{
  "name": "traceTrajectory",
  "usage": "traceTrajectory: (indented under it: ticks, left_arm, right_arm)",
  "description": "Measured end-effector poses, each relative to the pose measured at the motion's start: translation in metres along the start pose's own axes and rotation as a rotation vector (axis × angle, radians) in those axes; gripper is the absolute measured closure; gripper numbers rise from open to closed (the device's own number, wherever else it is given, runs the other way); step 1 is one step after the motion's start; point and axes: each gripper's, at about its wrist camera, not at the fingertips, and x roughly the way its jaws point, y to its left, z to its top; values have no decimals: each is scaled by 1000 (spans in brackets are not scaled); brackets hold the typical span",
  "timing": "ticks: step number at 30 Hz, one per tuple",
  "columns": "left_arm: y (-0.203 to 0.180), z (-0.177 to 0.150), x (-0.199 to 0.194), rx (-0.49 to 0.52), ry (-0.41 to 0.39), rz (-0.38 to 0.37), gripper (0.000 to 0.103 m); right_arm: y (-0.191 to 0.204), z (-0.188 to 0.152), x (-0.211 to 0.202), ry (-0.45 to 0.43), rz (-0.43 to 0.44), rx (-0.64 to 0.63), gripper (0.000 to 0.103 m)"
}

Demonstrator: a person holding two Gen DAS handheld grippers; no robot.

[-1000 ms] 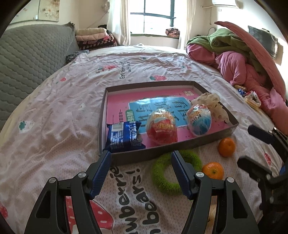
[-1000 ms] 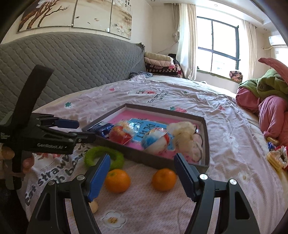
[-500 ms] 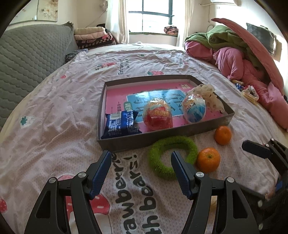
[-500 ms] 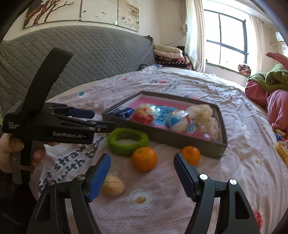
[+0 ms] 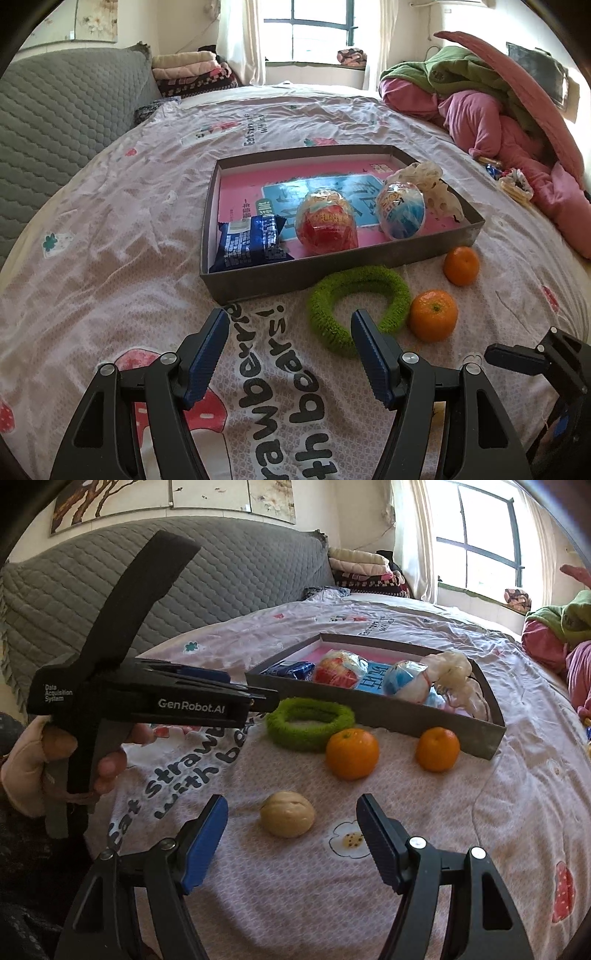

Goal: Organize objects
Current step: 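Withdraw both tools from the tray toward the green ring and walnut, then grasp the green fuzzy ring with the left tool while the right tool grasps the walnut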

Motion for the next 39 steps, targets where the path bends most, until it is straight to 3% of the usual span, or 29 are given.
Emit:
traceTrajectory:
  ticks: [12,16,24,29,39]
  left_arm:
    - [-5,-5,11,10,33,-6,33]
    - [-6,-6,14,12,26,-6,33]
    - [-3,-6,19,-6,20,-12,33]
    - [-2,-5,23,-11,22,-12,33]
    - [-1,-3,33,-22,36,-18,33]
  right_arm:
    - [2,0,5,12,-17,13,31]
    - [-3,-3,9,29,11,48,42]
    - [2,-6,18,54,4,20,51]
    - [3,-6,24,59,28,16,64]
    - [8,-6,34,83,19,-43,66]
